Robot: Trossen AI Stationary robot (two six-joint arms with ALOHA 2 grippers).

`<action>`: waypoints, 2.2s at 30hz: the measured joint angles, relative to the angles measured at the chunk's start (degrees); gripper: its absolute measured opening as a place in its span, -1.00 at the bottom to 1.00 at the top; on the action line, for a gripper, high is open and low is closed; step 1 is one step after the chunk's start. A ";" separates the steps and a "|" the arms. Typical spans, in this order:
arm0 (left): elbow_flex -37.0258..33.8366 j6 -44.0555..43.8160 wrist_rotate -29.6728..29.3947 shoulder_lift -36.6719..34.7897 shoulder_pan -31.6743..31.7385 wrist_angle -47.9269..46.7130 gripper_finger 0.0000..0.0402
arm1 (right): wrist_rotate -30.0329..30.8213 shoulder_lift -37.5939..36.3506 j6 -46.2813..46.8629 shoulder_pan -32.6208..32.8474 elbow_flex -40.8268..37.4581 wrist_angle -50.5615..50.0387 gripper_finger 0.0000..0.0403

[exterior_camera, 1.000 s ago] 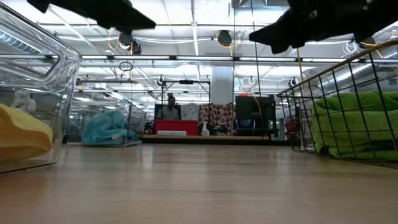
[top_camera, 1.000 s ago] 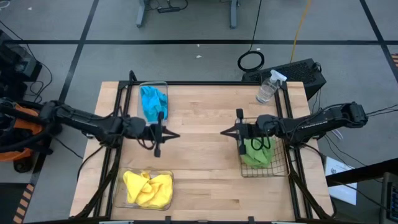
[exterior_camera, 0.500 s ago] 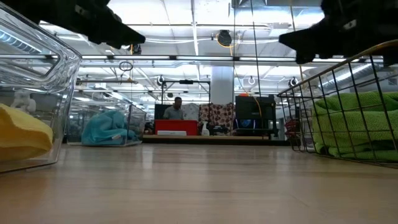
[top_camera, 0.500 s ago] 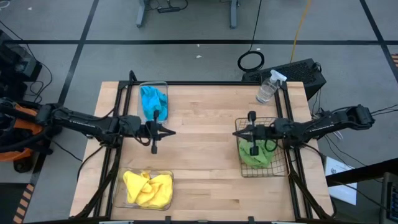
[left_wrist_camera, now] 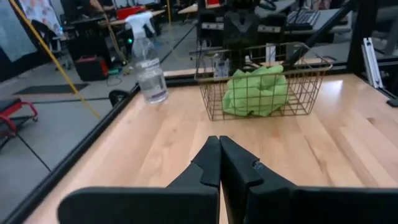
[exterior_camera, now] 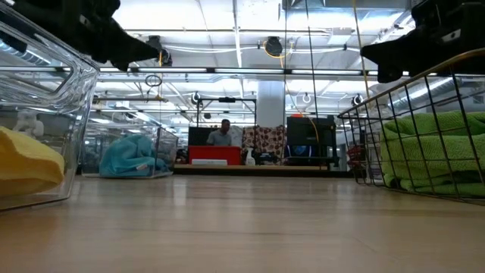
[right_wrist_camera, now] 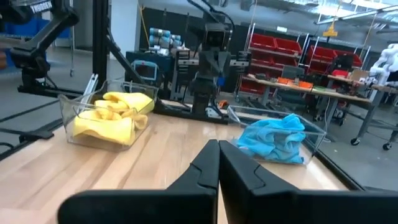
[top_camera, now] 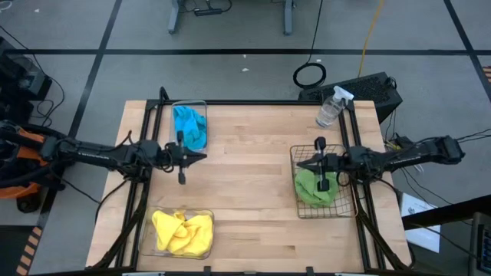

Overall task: Sort microfiber towel by color & place in baskets
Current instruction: Return to Home Position

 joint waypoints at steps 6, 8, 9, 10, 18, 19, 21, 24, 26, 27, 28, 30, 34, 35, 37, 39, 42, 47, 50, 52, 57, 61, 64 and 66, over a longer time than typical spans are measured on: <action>-3.45 -2.44 0.23 -2.09 0.11 1.23 -0.99 | -0.02 -4.28 0.44 0.00 0.02 -6.10 -1.00; -4.36 -3.05 0.30 -3.01 0.11 1.49 -0.99 | -0.15 -5.79 0.24 0.00 0.01 -8.58 -1.00; -4.99 -3.15 0.31 -3.51 0.11 1.43 -0.99 | -0.26 -6.53 -0.08 0.01 0.01 -9.44 -1.00; -5.70 -3.43 0.33 -4.03 0.11 1.35 -0.99 | -0.28 -7.37 -0.24 0.02 0.02 -10.32 -1.00; -10.97 -3.49 0.65 -10.78 0.11 1.13 -0.99 | -1.79 -14.42 -0.24 0.75 0.02 -17.33 -1.00; -11.38 -3.50 0.70 -11.75 0.11 0.97 -0.99 | -1.77 -15.27 -0.27 0.84 0.02 -17.71 -1.00; -11.89 -3.49 0.72 -13.38 0.11 0.28 -0.99 | -1.77 -17.16 -0.64 1.05 0.02 -19.32 -1.00; -12.43 -3.46 0.74 -15.69 0.11 -1.08 -0.99 | -1.75 -19.99 -0.65 1.03 0.02 -22.47 -1.00; -12.89 -3.46 0.74 -17.16 0.11 -1.74 -0.99 | -1.70 -21.87 -0.03 1.03 0.02 -24.11 -1.00; -13.12 -3.46 0.74 -17.87 0.11 -2.21 -0.99 | -1.70 -22.68 0.32 1.03 0.02 -24.61 -1.00; -13.42 -3.46 0.74 -18.55 0.11 -2.45 -0.99 | -1.73 -23.55 0.50 1.03 0.02 -25.15 -1.00; -14.00 -3.46 0.74 -19.81 0.11 -2.36 -0.99 | -1.75 -25.25 0.72 1.03 0.02 -26.29 -1.00; -14.98 -3.46 0.74 -21.93 0.11 -2.75 -0.99 | -1.76 -28.35 0.68 1.03 0.02 -29.24 -1.00; -15.03 -3.46 0.74 -22.32 0.11 -3.19 -0.99 | -1.88 -29.06 0.68 1.03 0.01 -29.70 -1.00; -15.03 -3.50 0.74 -23.10 0.09 -4.65 -0.99 | -3.56 -30.44 0.68 1.01 -0.90 -28.71 -1.00; -15.03 -3.50 1.29 -23.80 0.04 -5.78 -0.99 | -5.29 -31.76 0.78 1.01 -2.50 -28.20 -1.00; -15.03 -3.49 2.77 -24.69 0.04 -5.84 -0.99 | -5.84 -33.38 2.05 1.03 -3.53 -30.33 -1.00; -15.03 -3.48 3.50 -26.68 0.04 -8.23 -0.99 | -5.95 -34.23 2.27 1.03 -3.39 -29.98 -1.00; -15.03 -3.85 3.50 -28.38 0.04 -10.14 -0.99 | -5.95 -34.22 1.69 1.03 -3.39 -30.90 -1.00; -15.03 -3.94 3.64 -29.61 0.04 -10.67 -0.99 | -5.97 -34.22 1.44 1.03 -3.39 -32.12 -1.00; -15.03 -4.03 5.66 -33.51 0.04 -13.50 -0.99 | -5.95 -34.22 1.68 1.03 -3.37 -32.42 -1.00; -14.93 -4.55 5.85 -36.93 0.04 -15.80 -0.99 | -5.95 -34.19 1.35 1.03 -3.37 -32.48 -1.00; -14.88 -4.55 6.94 -36.96 0.04 -16.00 -0.99 | -5.93 -34.19 0.66 1.03 -3.34 -32.53 -1.00; -14.88 -4.53 7.17 -36.97 0.04 -16.03 -0.99 | -5.86 -34.19 0.03 1.03 -3.34 -32.56 -1.00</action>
